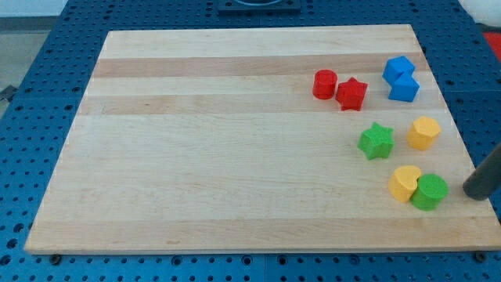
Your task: Drag green circle towards bottom left side of the board
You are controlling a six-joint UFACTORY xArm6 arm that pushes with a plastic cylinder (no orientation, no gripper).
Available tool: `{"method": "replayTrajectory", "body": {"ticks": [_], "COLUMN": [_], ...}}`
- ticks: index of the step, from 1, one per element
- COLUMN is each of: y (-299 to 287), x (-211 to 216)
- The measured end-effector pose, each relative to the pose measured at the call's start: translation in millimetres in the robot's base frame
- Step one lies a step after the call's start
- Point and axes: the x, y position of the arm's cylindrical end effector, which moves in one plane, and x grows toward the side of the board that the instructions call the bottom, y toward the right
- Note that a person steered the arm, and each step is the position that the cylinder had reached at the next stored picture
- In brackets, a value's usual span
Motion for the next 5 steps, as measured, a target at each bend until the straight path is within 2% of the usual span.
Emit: {"method": "replayTrajectory", "body": {"ticks": [1, 3, 4, 5], "y": [-29, -67, -103, -169], "x": [1, 31, 31, 31]}}
